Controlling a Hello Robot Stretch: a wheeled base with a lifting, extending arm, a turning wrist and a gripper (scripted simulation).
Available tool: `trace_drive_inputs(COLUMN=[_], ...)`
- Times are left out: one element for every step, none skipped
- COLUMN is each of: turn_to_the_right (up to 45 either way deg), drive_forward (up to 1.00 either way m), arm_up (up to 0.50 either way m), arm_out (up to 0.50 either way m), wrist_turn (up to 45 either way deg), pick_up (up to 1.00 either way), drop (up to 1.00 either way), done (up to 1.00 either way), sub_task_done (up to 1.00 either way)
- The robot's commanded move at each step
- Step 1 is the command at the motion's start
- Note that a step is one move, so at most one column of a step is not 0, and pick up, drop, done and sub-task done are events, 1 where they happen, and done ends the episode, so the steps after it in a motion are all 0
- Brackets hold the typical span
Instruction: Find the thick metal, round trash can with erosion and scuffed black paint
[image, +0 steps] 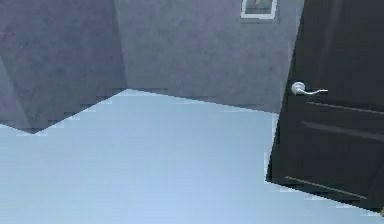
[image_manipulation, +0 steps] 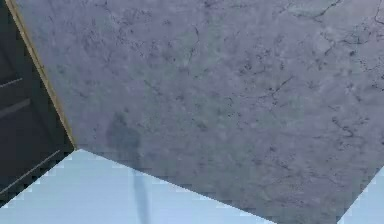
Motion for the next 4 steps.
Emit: trace_drive_inputs(turn_to_the_right=[0.0, 9.0, 0.0, -24.0], drive_forward=[1.0, 0.0, 0.4, 0.0], arm_up=[0.0, 0.0, 0.0, 0.0], arm_out=[0.0, 0.0, 0.0, 0.0], wrist_turn=[0.0, 0.0, 0.0, 0.0], pick_up=[0.0, 0.0, 0.0, 0.0], drop=[0.0, 0.0, 0.0, 0.0], done=[0.0, 0.0, 0.0, 0.0], sub_task_done=[0.0, 0.0, 0.0, 0.0])
